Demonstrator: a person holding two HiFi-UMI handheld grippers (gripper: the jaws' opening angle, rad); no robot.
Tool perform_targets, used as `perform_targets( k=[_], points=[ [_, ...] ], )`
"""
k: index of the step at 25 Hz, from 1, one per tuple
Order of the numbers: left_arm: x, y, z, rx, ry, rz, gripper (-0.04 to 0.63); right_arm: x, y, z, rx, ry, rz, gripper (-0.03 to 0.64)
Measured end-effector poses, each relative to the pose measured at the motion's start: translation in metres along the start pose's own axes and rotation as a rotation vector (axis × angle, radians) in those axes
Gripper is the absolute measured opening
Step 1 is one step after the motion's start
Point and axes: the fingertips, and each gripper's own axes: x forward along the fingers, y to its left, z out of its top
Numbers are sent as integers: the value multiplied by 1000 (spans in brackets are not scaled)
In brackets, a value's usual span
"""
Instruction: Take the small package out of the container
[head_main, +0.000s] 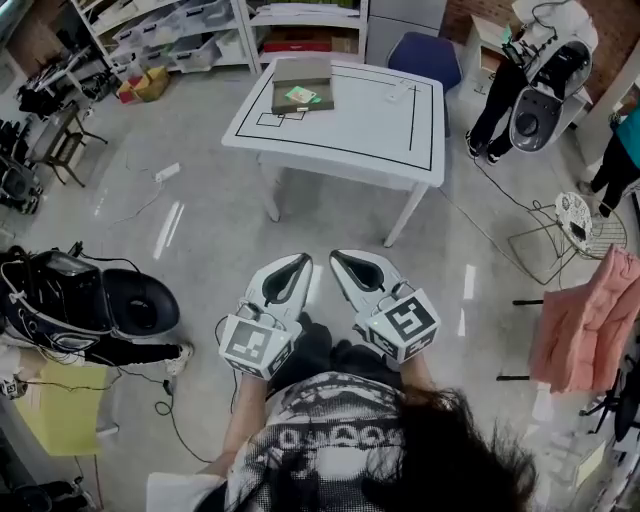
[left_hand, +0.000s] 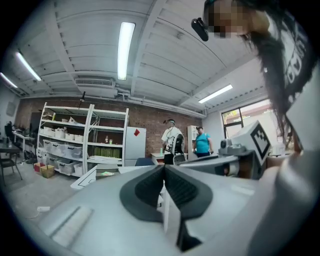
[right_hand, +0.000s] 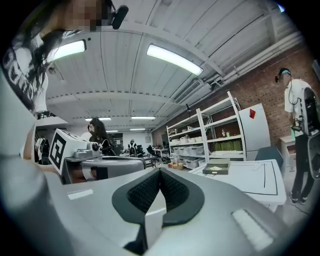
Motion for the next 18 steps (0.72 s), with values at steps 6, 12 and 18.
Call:
perform_targets(
  k=[6,12,18],
  points=[
    [4,-3,-8,0,25,4,0,1,-11,-7,34,8,7,-2],
    [10,10,-11,-4,35,25,0,14,-18,-9,53,10,28,-2],
    [36,39,-14,-18,42,16,0,41,-39,-8,58,26,22,-2]
  ],
)
